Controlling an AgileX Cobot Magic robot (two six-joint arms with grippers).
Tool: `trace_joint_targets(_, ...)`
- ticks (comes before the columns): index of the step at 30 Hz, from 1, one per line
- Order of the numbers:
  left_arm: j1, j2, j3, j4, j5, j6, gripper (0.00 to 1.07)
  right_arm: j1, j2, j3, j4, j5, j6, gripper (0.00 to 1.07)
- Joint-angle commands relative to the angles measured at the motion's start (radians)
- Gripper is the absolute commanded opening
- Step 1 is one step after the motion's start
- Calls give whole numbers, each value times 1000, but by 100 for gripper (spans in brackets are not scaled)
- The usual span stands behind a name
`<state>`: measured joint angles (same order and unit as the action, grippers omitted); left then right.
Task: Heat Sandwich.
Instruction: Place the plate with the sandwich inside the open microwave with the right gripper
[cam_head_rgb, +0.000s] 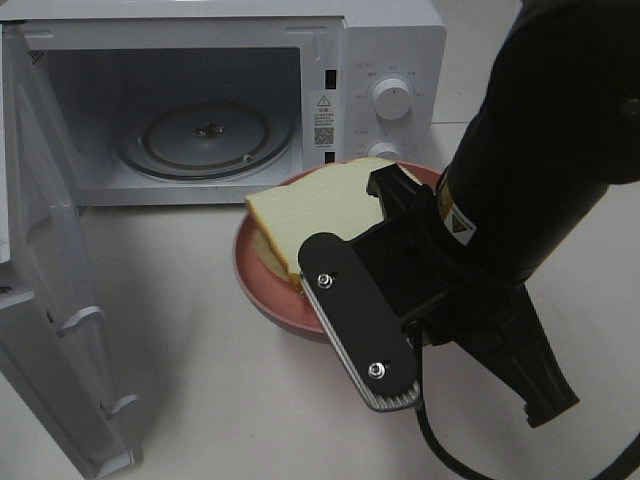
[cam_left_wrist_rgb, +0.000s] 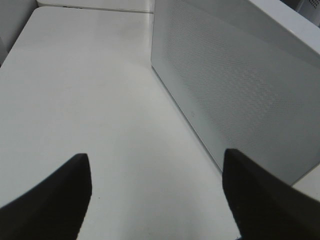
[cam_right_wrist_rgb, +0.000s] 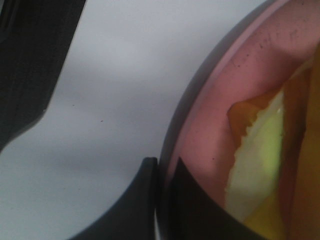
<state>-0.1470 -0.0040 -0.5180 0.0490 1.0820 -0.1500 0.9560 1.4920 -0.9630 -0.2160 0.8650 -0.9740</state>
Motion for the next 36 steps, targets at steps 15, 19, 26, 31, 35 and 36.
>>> trace_joint_targets(15,5,-17,1,0,-9,-1,70,-30,102,-102,54,-36,-143,0)
trace_joint_targets(19,5,-17,1,0,-9,-1,70,-48,149,-160,60,-33,-160,0)
trace_joint_targets(26,5,-17,1,0,-9,-1,70,-48,250,-276,60,-60,-173,0)
trace_joint_targets(31,5,-17,1,0,-9,-1,70,-62,317,-358,72,-56,-173,0)
trace_joint_targets(35,5,-17,1,0,-9,-1,70,-84,371,-430,105,-53,-173,0)
trace_joint_targets(36,5,-17,1,0,-9,-1,70,-84,380,-444,109,-52,-173,0)
